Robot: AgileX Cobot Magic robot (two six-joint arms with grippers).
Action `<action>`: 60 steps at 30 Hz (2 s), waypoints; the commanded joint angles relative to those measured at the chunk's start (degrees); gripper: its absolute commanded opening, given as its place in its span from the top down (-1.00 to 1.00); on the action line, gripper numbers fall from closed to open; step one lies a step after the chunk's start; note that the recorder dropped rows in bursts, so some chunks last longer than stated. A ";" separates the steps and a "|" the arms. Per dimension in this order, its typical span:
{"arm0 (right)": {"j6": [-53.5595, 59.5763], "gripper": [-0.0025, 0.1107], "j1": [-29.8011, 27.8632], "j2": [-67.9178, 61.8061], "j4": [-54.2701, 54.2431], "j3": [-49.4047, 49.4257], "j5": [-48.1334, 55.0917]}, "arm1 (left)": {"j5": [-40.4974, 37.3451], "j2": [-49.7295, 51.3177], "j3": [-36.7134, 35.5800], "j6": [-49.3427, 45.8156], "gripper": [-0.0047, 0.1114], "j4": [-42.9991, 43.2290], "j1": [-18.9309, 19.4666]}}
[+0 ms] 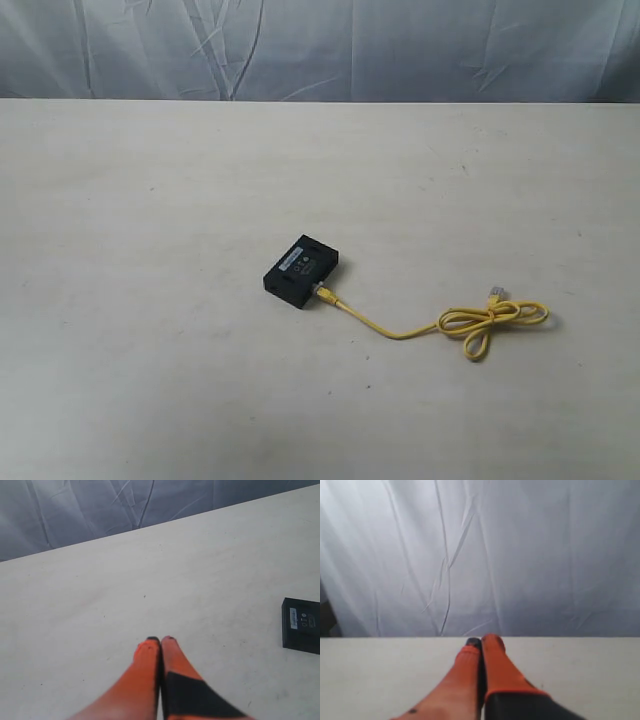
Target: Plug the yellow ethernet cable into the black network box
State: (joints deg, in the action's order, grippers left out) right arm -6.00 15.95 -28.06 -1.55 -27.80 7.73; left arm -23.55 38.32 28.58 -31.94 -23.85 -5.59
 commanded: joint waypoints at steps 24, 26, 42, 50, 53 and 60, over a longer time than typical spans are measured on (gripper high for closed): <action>3.64 0.97 -3.94 17.42 4.48 17.91 0.68 | 1.71 -0.28 -0.37 0.07 0.92 0.78 -0.25; 3.64 0.97 -3.94 18.86 3.83 20.58 0.68 | 1.71 -0.28 -0.37 0.07 0.92 0.78 -0.25; 3.64 0.97 -6.06 28.06 2.52 27.80 11.33 | 1.71 -0.28 -0.37 0.07 0.92 0.78 -0.25; 3.53 0.97 -13.00 28.06 2.39 27.80 11.33 | 1.71 -0.28 -0.37 0.07 0.92 0.78 -0.25; 3.45 0.97 -13.58 28.06 2.39 27.80 11.33 | 1.71 -0.28 -0.37 0.07 0.92 0.78 -0.25; 3.45 0.97 -13.58 28.06 2.39 27.80 11.33 | 1.71 -0.28 -0.37 0.07 0.92 0.78 -0.25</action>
State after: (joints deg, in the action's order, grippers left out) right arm -2.55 2.58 -0.41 0.98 -0.15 19.11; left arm -22.29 38.32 28.58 -31.94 -23.18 -5.59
